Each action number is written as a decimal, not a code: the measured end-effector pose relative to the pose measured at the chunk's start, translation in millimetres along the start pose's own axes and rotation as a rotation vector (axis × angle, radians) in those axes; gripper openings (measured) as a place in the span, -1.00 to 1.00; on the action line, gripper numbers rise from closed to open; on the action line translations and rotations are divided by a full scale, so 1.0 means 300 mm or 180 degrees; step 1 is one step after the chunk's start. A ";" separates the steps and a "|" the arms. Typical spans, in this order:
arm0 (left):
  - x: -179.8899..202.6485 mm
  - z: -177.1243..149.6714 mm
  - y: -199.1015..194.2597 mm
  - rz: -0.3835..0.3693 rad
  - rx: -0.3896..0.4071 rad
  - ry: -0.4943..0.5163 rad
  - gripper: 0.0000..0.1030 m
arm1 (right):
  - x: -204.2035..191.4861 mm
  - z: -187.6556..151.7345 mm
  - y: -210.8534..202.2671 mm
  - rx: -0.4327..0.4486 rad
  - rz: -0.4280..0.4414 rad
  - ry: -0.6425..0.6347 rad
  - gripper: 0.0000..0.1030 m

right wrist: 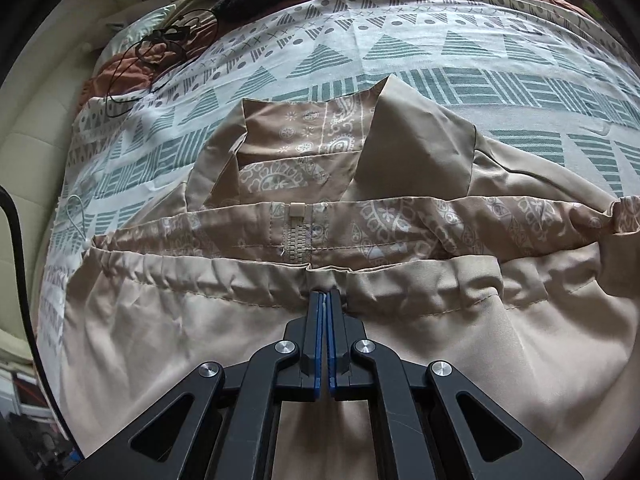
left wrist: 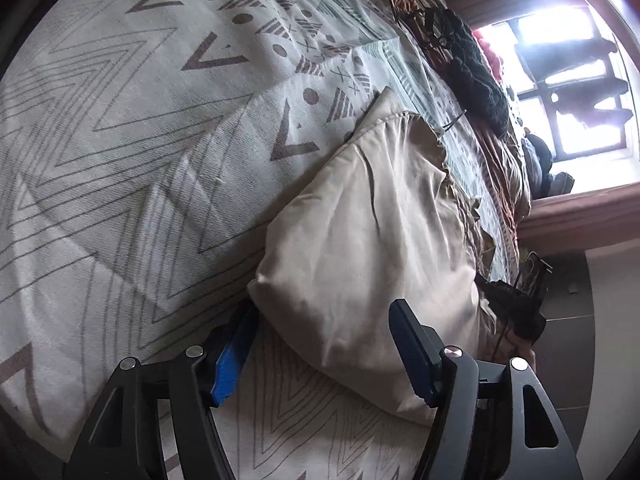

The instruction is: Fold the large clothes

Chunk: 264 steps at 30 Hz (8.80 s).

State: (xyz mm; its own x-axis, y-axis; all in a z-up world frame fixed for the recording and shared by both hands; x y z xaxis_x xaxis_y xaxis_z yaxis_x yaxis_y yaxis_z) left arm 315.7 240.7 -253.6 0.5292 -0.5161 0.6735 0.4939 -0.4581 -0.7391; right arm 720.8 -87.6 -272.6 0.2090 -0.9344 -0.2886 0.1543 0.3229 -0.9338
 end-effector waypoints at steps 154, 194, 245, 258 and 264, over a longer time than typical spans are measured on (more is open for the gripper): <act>1.436 -0.749 0.842 -0.0924 -0.1847 0.1849 -0.81 | 0.944 -1.058 -0.670 0.0891 0.0856 0.1744 -0.63; 0.919 -0.395 0.605 0.0212 -0.0770 0.1504 0.55 | 0.877 -0.946 -0.627 0.0882 0.0868 0.1439 -0.52; 0.732 -0.558 0.582 0.0104 -0.1012 0.1430 -0.58 | 0.863 -0.928 -0.566 0.0618 0.0881 0.1167 -0.57; 0.638 -0.592 0.447 0.0116 -0.1039 0.1533 -0.59 | 0.699 -1.114 -0.570 0.0476 0.1026 0.1040 -0.58; 0.580 -0.632 0.390 0.0087 -0.1090 0.1534 -0.59 | 0.643 -1.195 -0.567 0.0365 0.1024 0.0972 -0.58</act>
State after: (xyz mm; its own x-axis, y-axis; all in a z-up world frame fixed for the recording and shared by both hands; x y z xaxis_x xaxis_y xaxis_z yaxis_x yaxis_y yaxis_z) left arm 334.8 -39.9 -225.2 0.1260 -0.7649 0.6317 0.1911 -0.6061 -0.7721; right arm 388.5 -376.8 -245.2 -0.0278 -0.7799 -0.6253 0.2377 0.6025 -0.7619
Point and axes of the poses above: each gripper's, at about its wrist camera, not at the fingertips, and y roughly the way its jaws point, x to its right, z to its top, the point moved 6 cm from there along y, roughly the way its jaws point, and after that the axes turned 9 degrees about -x, right-handed, at the moved point
